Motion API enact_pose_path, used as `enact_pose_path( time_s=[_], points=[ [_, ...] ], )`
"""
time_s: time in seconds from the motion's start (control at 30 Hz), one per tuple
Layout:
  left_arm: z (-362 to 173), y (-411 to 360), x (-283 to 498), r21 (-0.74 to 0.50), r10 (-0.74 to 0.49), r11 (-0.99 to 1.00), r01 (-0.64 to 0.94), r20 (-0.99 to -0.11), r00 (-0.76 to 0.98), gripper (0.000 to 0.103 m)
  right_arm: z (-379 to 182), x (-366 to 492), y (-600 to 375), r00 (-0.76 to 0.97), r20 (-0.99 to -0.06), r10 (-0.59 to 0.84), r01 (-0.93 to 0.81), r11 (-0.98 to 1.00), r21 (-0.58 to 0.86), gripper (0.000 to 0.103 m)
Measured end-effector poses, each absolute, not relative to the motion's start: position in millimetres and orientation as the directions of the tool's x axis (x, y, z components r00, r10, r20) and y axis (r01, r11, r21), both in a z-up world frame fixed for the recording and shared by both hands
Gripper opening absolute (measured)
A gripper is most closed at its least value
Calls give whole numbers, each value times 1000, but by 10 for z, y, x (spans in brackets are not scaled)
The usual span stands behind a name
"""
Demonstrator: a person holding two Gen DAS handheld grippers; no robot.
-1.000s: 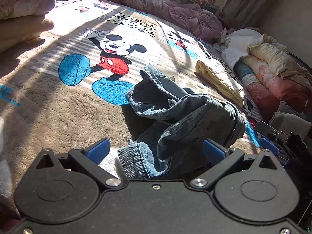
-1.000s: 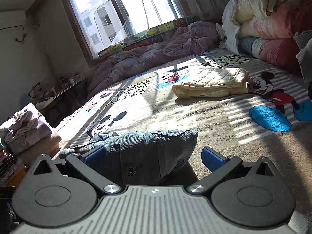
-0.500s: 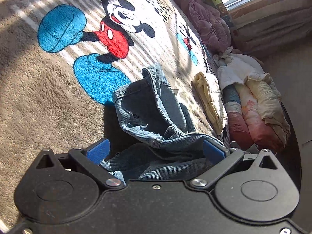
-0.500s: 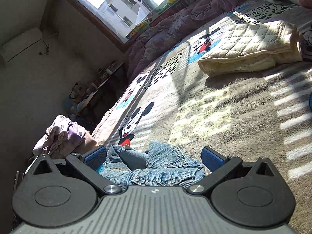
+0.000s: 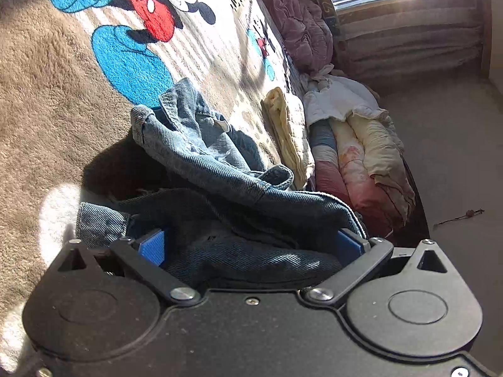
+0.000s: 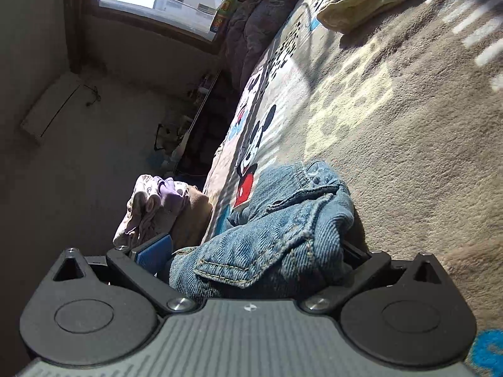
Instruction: Fold clothes
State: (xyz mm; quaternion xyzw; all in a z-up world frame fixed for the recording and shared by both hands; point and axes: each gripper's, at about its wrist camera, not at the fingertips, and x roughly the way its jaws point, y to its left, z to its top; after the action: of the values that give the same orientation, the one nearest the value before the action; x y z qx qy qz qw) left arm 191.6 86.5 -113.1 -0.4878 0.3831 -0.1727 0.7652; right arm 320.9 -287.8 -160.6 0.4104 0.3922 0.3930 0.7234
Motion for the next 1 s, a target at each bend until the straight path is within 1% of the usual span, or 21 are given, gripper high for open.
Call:
enact_pose_path(
  time_s=[0.1, 0.27, 0.4, 0.47, 0.57, 0.67, 0.73, 0.87, 1.0],
  points=[
    [-1125, 875, 1650, -870, -643, 482, -97, -427, 636, 102, -1510, 2969, -2895, 373, -242, 895, -275, 356, 893, 103],
    [-1219, 899, 1191, -834, -627, 540, -115, -489, 607, 102, -1331, 2434, -2942, 355, -303, 884, -335, 423, 842, 103],
    [-1302, 870, 898, -781, -593, 606, -153, -571, 567, 102, -1360, 2037, -2938, 317, -368, 874, -365, 470, 804, 103],
    [-1328, 859, 814, -750, -573, 640, -166, -610, 548, 102, -1386, 1807, -2871, 296, -420, 858, -387, 509, 769, 103],
    [-1336, 904, 713, -727, -544, 661, -189, -637, 546, 102, -1417, 1523, -2807, 258, -476, 841, -406, 542, 736, 103],
    [-1279, 974, 610, -731, -524, 653, -198, -625, 579, 102, -1390, 1293, -2893, 258, -477, 840, -405, 542, 736, 102],
    [-1235, 1020, 545, -739, -514, 643, -202, -612, 602, 102, -1387, 1205, -3049, 277, -437, 856, -358, 514, 780, 102],
    [-1201, 994, 501, -775, -540, 604, -186, -569, 619, 102, -1389, 1136, -3314, 327, -374, 868, -281, 467, 838, 102],
    [-1251, 853, 554, -774, -562, 612, -162, -570, 600, 102, -1463, 1166, -3487, 415, -377, 828, -181, 482, 857, 102]
  ],
)
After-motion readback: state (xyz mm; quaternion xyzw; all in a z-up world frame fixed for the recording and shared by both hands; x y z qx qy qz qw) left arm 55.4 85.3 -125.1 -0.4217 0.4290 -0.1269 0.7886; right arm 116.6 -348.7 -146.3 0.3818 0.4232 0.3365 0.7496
